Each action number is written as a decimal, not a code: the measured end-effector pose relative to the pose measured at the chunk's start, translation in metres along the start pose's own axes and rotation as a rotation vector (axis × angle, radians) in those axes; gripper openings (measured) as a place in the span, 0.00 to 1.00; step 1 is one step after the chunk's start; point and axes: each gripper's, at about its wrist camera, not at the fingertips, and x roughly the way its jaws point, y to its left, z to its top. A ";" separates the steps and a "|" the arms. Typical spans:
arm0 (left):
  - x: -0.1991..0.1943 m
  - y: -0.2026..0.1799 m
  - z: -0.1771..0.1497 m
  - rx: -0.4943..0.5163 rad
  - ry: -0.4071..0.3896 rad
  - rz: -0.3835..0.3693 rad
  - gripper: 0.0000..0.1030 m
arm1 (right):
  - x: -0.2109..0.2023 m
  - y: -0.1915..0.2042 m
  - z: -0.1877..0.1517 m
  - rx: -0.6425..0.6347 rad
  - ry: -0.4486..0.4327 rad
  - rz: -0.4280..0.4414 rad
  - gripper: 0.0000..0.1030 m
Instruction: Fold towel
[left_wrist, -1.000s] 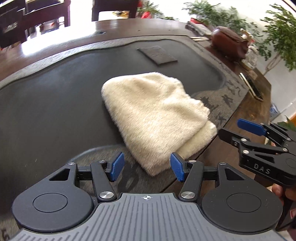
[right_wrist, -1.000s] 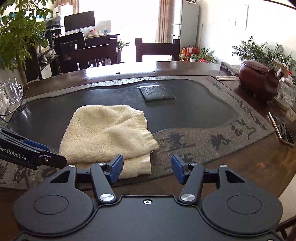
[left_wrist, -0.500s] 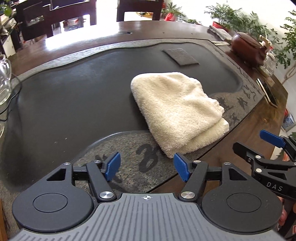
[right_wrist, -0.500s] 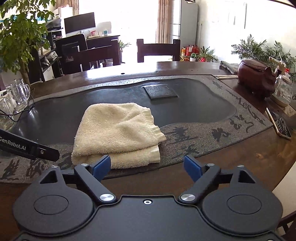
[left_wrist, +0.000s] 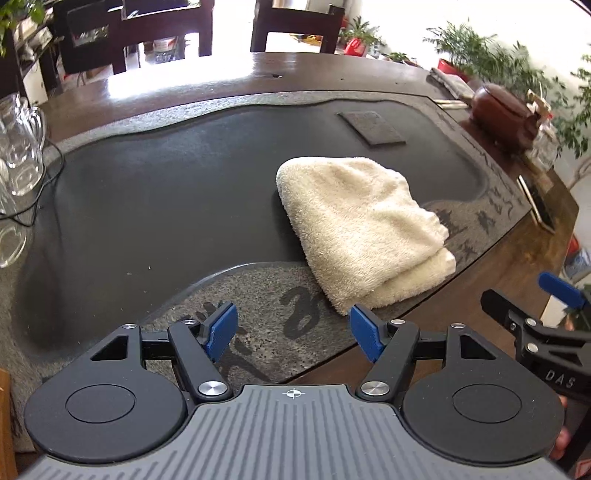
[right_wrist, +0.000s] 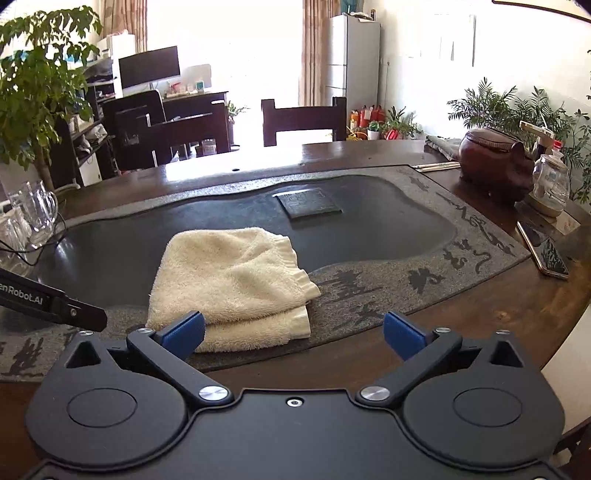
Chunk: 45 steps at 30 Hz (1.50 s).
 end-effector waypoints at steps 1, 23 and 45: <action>-0.001 -0.001 0.000 0.011 -0.004 0.017 0.67 | -0.001 -0.001 0.000 0.004 -0.008 0.003 1.00; -0.021 -0.010 0.006 0.088 -0.084 0.065 0.67 | -0.013 -0.016 0.004 0.074 -0.077 0.048 1.00; -0.021 -0.012 0.010 0.112 -0.069 0.092 0.67 | -0.035 -0.012 0.017 0.055 -0.199 0.067 1.00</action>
